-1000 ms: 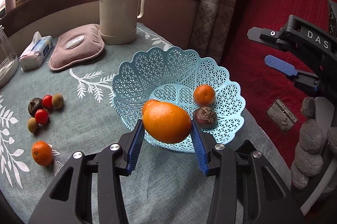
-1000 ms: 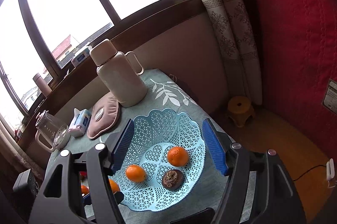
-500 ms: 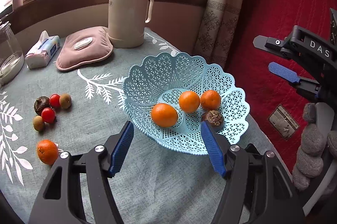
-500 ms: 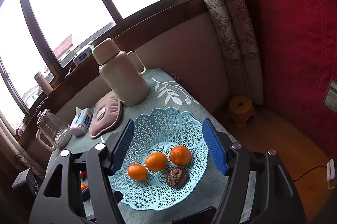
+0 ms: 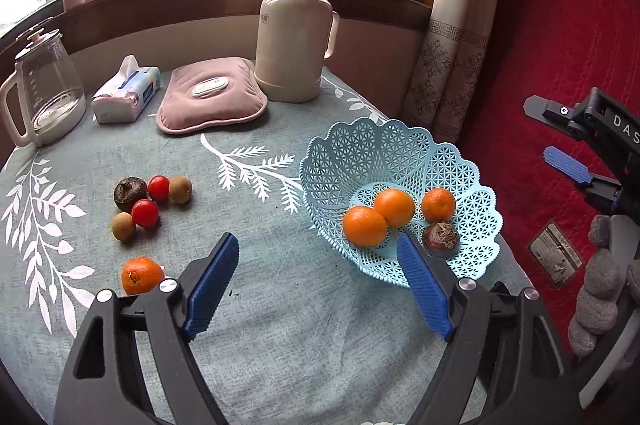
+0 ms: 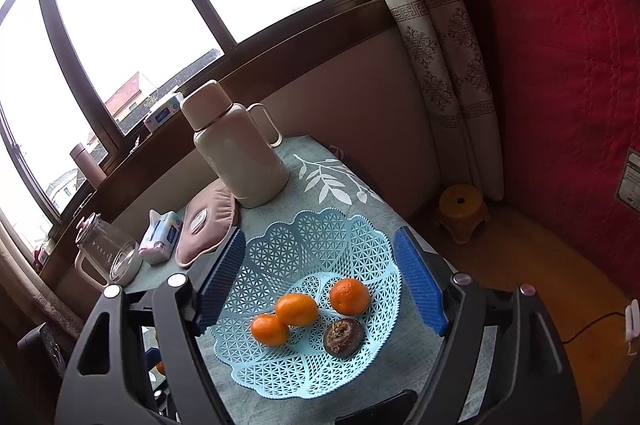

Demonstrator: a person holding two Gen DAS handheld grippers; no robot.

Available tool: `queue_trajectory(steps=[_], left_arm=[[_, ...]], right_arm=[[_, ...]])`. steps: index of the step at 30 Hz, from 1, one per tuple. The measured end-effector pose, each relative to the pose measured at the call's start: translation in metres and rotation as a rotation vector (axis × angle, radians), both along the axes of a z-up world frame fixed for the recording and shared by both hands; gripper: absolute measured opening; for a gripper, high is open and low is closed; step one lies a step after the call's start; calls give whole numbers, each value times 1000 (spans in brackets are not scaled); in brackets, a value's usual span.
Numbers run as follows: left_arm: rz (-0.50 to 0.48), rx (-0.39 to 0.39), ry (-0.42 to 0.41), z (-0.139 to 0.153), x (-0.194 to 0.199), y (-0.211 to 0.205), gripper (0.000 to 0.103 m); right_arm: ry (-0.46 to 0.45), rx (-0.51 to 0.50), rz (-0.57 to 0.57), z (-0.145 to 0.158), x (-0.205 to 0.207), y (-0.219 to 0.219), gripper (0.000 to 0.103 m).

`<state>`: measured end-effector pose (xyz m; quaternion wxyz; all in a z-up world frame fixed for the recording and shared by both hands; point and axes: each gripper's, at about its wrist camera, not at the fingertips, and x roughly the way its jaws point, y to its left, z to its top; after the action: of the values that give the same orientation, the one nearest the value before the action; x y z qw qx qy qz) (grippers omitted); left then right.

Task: Organize fruits
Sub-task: 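Withdraw both grippers from the basket toward the remaining loose fruit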

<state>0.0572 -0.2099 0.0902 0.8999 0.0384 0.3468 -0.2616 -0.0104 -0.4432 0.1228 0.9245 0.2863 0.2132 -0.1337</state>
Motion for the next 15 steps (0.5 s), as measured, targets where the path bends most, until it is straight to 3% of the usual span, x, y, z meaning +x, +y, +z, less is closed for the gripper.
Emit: queue_trajectory(steps=[15], left_arm=[[188, -60, -59, 33, 10, 79, 81]], right_arm=[[-16, -5, 23, 3, -2, 10, 78]])
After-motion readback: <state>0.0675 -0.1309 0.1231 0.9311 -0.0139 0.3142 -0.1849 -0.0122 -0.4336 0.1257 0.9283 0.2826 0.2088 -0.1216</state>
